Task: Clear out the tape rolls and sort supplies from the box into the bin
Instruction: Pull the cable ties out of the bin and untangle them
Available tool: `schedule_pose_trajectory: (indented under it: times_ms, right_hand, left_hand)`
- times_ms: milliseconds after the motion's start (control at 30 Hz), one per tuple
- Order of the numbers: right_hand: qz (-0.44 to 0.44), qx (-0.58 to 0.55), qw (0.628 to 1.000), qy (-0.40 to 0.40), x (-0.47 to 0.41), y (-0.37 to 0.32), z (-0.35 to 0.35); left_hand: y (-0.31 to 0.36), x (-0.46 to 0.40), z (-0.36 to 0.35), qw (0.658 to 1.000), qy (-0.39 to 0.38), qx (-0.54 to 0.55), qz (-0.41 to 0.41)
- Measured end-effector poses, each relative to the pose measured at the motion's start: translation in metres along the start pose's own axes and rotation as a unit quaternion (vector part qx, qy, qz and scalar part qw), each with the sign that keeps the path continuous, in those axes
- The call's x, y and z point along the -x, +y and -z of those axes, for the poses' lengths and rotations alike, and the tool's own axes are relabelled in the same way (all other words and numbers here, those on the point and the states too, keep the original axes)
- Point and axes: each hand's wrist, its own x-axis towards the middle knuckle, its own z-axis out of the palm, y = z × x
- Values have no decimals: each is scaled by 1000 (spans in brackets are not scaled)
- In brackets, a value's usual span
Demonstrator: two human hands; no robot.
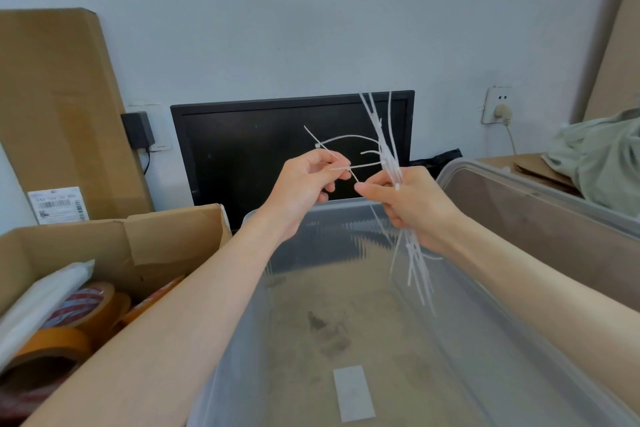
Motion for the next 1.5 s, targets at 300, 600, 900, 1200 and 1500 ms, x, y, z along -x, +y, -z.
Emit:
schedule_pose_trajectory:
  times_ms: [300, 600, 900, 1200, 1500]
  right_hand:
    - [-20, -26, 998, -55, -7, 5, -2]
    - [50, 223, 971, -73, 1, 5, -3]
    - [67, 370, 925, -53, 7, 2, -9]
    - [159, 492, 855, -53, 36, -28, -18]
    - [274, 594, 757, -1, 102, -82, -6]
  left_hand:
    - [-3, -6, 2, 992, 128, 3, 15]
    - [3, -4, 5, 948, 285, -44, -137]
    - [2, -4, -2, 946, 237, -134, -178]
    - [56, 45, 40, 929, -31, -328, -166]
    - [83, 138, 57, 823, 1, -519, -229]
